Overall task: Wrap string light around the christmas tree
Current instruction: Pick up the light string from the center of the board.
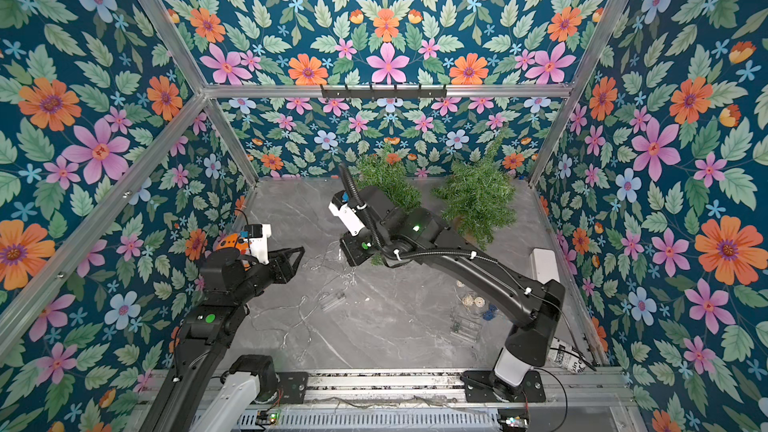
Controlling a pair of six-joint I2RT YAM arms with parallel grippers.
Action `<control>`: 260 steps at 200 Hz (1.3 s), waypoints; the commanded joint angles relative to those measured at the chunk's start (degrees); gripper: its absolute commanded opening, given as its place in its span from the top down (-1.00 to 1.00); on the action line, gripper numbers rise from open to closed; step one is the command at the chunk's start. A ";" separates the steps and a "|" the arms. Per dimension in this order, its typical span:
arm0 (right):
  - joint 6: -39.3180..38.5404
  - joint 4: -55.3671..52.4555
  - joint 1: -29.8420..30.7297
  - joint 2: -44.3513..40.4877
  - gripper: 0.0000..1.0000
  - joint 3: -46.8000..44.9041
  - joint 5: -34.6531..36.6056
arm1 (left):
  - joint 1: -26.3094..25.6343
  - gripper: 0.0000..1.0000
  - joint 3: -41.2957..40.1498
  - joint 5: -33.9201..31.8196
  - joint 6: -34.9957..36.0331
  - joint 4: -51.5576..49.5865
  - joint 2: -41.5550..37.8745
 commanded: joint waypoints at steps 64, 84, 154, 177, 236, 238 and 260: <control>12.01 -2.48 -3.75 -20.08 0.96 -27.06 3.43 | -4.00 0.10 -1.85 -5.41 -1.25 3.93 6.20; 13.22 -2.97 -4.42 -23.91 0.97 -32.43 4.94 | -6.26 0.13 -1.54 -5.23 -2.38 5.17 9.92; 13.93 -2.16 -6.79 -23.28 0.80 -46.36 9.67 | -25.12 0.15 -0.32 -22.30 -0.83 5.79 26.53; 12.90 -0.34 -6.79 -21.03 0.60 -47.35 9.55 | -26.33 0.15 -0.61 -22.55 0.16 6.51 31.68; 12.54 1.27 -6.84 -22.13 0.10 -47.33 10.47 | -32.18 0.17 2.01 -25.86 1.65 8.75 43.98; 12.55 1.43 -6.85 -22.13 0.09 -47.37 10.33 | -32.20 0.17 2.05 -25.82 1.69 8.89 44.31; 13.32 2.42 -6.79 -22.58 0.06 -48.67 10.05 | -32.63 0.20 3.41 -26.68 2.78 9.80 47.71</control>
